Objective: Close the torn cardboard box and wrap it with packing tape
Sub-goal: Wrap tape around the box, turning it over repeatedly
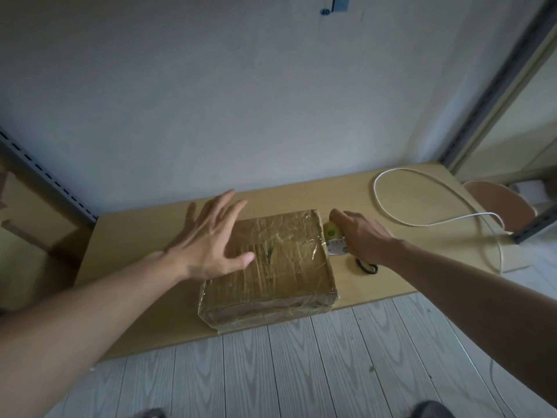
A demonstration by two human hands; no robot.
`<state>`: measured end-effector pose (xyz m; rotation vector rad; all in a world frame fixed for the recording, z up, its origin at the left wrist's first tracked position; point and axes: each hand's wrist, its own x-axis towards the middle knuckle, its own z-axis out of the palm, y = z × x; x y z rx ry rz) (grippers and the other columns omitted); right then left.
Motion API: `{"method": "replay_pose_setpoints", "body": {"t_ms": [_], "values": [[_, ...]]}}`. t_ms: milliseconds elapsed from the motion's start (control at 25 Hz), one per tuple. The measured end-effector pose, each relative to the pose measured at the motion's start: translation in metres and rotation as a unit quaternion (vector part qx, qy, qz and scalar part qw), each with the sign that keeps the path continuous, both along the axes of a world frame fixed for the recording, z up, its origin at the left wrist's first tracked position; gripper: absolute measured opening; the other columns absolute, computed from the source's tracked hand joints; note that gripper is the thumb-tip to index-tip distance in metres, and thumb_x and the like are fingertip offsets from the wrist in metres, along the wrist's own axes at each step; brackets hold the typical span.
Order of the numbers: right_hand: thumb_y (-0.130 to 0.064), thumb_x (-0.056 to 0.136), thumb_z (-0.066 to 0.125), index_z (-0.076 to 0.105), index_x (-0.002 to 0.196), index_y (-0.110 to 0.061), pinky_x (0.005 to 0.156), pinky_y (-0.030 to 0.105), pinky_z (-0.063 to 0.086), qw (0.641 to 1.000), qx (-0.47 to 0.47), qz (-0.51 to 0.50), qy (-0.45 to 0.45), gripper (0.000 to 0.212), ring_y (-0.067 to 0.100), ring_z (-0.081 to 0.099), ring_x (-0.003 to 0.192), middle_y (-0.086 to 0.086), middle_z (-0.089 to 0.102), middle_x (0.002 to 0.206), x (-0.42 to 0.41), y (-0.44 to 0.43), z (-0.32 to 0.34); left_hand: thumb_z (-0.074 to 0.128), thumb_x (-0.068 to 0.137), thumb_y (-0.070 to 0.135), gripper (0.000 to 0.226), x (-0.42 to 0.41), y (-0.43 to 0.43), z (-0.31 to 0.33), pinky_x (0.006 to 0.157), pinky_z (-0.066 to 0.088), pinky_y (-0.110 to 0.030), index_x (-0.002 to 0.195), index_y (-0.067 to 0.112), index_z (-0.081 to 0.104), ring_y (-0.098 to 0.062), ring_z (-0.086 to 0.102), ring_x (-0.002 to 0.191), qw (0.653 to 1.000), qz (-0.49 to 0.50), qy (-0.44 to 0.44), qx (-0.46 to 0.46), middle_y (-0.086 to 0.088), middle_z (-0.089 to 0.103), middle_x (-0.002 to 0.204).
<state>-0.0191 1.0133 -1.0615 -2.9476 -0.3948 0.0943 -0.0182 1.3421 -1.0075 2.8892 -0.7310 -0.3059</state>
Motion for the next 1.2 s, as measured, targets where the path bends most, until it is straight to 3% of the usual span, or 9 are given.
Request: {"method": "replay_pose_setpoints", "body": {"t_ms": [160, 280, 360, 480, 640, 800, 960, 1040, 1200], "values": [[-0.01, 0.088, 0.065, 0.041, 0.115, -0.017, 0.057, 0.03, 0.035, 1.0, -0.004, 0.004, -0.005, 0.037, 0.021, 0.048, 0.072, 0.003, 0.052, 0.092, -0.007, -0.001, 0.0, 0.049, 0.077, 0.086, 0.122, -0.001, -0.109, 0.01, 0.113, -0.01, -0.073, 0.16, 0.02, -0.01, -0.03, -0.01, 0.155, 0.996, 0.053, 0.074, 0.001, -0.011, -0.014, 0.168], [-0.02, 0.09, 0.06, 0.042, 0.118, -0.019, 0.064, 0.032, 0.033, 0.998, 0.037, -0.032, 0.028, 0.033, 0.023, 0.045, 0.08, 0.003, 0.051, 0.1, -0.012, 0.0, 0.008, 0.058, 0.066, 0.088, 0.126, 0.009, -0.156, -0.003, 0.11, -0.005, -0.08, 0.159, 0.018, 0.009, -0.037, 0.006, 0.154, 0.985, 0.125, 0.091, 0.082, -0.015, 0.009, 0.166], [-0.018, 0.091, 0.057, 0.043, 0.12, -0.017, 0.064, 0.034, 0.036, 0.996, 0.074, -0.039, 0.039, 0.033, 0.027, 0.05, 0.083, 0.005, 0.052, 0.101, -0.016, 0.0, 0.007, 0.068, 0.068, 0.072, 0.105, 0.014, -0.169, -0.01, 0.11, 0.007, -0.08, 0.149, 0.018, 0.028, -0.038, 0.023, 0.146, 0.982, 0.156, 0.071, 0.078, -0.014, 0.029, 0.155], [-0.007, 0.088, 0.053, 0.044, 0.118, -0.013, 0.06, 0.035, 0.042, 0.989, 0.127, -0.064, 0.035, 0.032, 0.03, 0.054, 0.079, 0.008, 0.053, 0.097, -0.019, -0.004, 0.005, 0.07, 0.069, 0.056, 0.078, 0.011, -0.174, -0.013, 0.108, 0.022, -0.069, 0.13, 0.018, 0.042, -0.032, 0.039, 0.131, 0.984, 0.168, 0.047, 0.028, -0.008, 0.047, 0.135], [0.0, 0.083, 0.05, 0.051, 0.111, -0.01, 0.055, 0.034, 0.039, 0.976, 0.189, -0.088, -0.058, 0.03, 0.032, 0.057, 0.074, 0.009, 0.059, 0.09, -0.019, -0.003, 0.02, 0.074, 0.061, 0.051, 0.07, 0.017, -0.152, 0.005, 0.106, 0.032, -0.055, 0.12, 0.022, 0.05, -0.026, 0.052, 0.11, 0.976, 0.187, 0.051, -0.103, 0.0, 0.054, 0.116], [0.001, 0.08, 0.054, 0.054, 0.107, -0.011, 0.058, 0.032, 0.037, 0.935, 0.287, -0.106, -0.178, 0.03, 0.025, 0.054, 0.068, 0.002, 0.061, 0.082, -0.01, 0.035, 0.062, 0.075, 0.042, 0.043, 0.063, 0.025, -0.089, 0.037, 0.077, 0.048, -0.03, 0.099, 0.023, 0.06, -0.015, 0.058, 0.085, 0.905, 0.179, 0.111, -0.37, 0.006, 0.063, 0.09], [-0.004, 0.087, 0.053, 0.054, 0.096, -0.021, 0.055, 0.017, 0.039, 0.9, 0.393, -0.114, -0.153, 0.019, 0.005, 0.055, 0.072, -0.005, 0.061, 0.082, 0.004, 0.093, 0.103, 0.079, 0.044, 0.035, 0.073, 0.022, -0.024, 0.044, 0.081, 0.054, -0.033, 0.111, 0.013, 0.061, -0.014, 0.067, 0.088, 0.82, 0.166, 0.152, -0.525, -0.002, 0.068, 0.097], [-0.005, 0.09, 0.049, 0.054, 0.099, -0.019, 0.057, 0.021, 0.044, 0.902, 0.406, -0.081, -0.122, 0.018, 0.012, 0.058, 0.08, -0.001, 0.066, 0.09, 0.01, 0.12, 0.108, 0.078, 0.056, 0.022, 0.072, 0.019, 0.002, 0.047, 0.083, 0.054, -0.032, 0.123, 0.013, 0.055, -0.017, 0.065, 0.095, 0.805, 0.146, 0.188, -0.544, -0.007, 0.064, 0.105], [0.0, 0.089, 0.044, 0.05, 0.108, -0.018, 0.053, 0.007, 0.043, 0.899, 0.427, -0.028, -0.099, 0.027, 0.004, 0.058, 0.082, -0.002, 0.066, 0.096, 0.018, 0.169, 0.111, 0.069, 0.066, 0.023, 0.059, 0.013, 0.028, 0.054, 0.077, 0.055, -0.025, 0.122, 0.016, 0.05, -0.016, 0.063, 0.096, 0.847, 0.159, 0.154, -0.484, -0.004, 0.064, 0.103]]}}
